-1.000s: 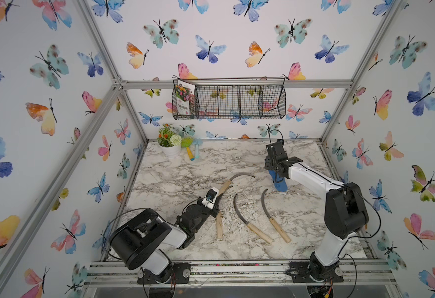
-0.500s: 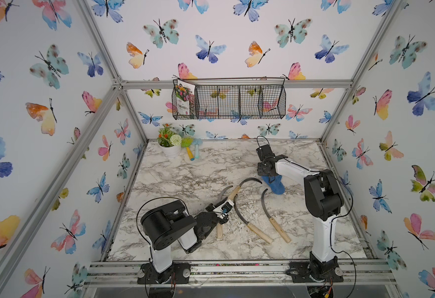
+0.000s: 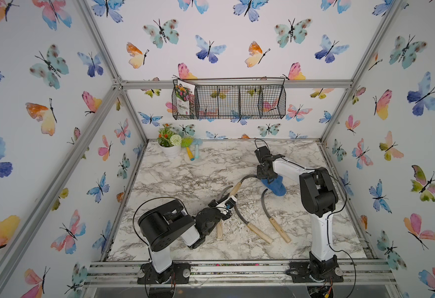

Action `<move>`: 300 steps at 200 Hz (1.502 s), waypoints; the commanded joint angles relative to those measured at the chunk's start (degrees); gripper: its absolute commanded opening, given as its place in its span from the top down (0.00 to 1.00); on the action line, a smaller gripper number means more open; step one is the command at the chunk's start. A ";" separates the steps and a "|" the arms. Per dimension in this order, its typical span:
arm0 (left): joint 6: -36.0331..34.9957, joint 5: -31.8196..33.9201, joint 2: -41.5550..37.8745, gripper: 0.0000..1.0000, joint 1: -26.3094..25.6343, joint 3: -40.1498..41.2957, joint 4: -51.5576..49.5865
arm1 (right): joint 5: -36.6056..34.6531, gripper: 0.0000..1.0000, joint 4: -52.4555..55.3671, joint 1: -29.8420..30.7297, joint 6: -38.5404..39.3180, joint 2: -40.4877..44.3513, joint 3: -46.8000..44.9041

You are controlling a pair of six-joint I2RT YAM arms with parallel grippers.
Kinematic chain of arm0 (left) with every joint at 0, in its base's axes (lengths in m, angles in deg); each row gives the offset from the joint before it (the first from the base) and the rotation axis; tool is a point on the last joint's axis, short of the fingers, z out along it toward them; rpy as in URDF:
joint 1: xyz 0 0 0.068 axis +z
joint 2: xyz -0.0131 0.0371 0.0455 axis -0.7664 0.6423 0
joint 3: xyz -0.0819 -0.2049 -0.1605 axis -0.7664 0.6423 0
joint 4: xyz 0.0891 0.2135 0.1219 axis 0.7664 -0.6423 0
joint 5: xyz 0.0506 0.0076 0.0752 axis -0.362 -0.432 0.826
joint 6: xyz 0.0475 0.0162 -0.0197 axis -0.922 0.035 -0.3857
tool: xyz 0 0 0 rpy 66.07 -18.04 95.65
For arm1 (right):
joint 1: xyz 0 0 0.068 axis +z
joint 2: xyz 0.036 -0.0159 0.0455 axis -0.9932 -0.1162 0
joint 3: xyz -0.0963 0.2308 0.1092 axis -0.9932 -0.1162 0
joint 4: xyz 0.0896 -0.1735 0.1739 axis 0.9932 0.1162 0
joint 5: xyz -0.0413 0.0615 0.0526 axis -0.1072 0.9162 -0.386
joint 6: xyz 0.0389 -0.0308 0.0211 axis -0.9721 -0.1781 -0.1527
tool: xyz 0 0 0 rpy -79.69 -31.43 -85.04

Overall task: Wipe small sickles with rags
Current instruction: Wipe the small sickle.

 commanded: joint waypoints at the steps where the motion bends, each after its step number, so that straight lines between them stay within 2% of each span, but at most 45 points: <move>1: 1.02 -2.40 -1.80 1.00 0.30 -1.25 -3.09 | 6.07 0.98 -2.14 -0.20 0.26 -1.22 -0.58; 29: 1.17 -2.93 -1.99 1.00 0.31 -1.29 -3.79 | 11.35 0.98 -3.97 -0.20 0.28 -0.57 -1.22; 68: 1.11 -3.34 -1.73 1.00 0.30 -1.67 -4.27 | 20.80 0.98 -11.20 1.13 0.45 4.54 -5.89; 120: 1.15 -3.10 -1.43 1.00 0.31 -1.70 -4.01 | 20.15 0.98 -12.69 8.74 2.54 8.46 -5.60; 151: 1.11 -2.76 -1.45 1.00 0.31 -1.53 -3.61 | 18.89 0.98 -12.73 10.21 2.42 8.25 -5.70; 180: 1.13 -2.55 -1.53 1.00 0.28 -1.26 -3.14 | 14.24 0.98 -8.29 7.83 0.48 5.26 -4.30; 236: 1.20 -2.39 -1.51 1.00 0.31 -0.91 -2.61 | 15.49 0.98 -5.43 -3.81 -2.25 0.75 -6.46; 256: 1.20 -2.46 -1.50 1.00 0.30 -0.95 -2.45 | 15.21 0.98 -3.97 -4.16 -1.88 0.45 -4.99; 273: 1.20 -2.39 -1.53 1.00 0.31 -0.90 -2.41 | 19.66 0.98 -6.86 -3.74 -0.79 1.63 -6.19; 300: 1.20 -2.48 -1.49 1.00 0.28 -0.90 -2.34 | 21.54 0.98 -8.33 -0.49 0.87 3.10 -5.85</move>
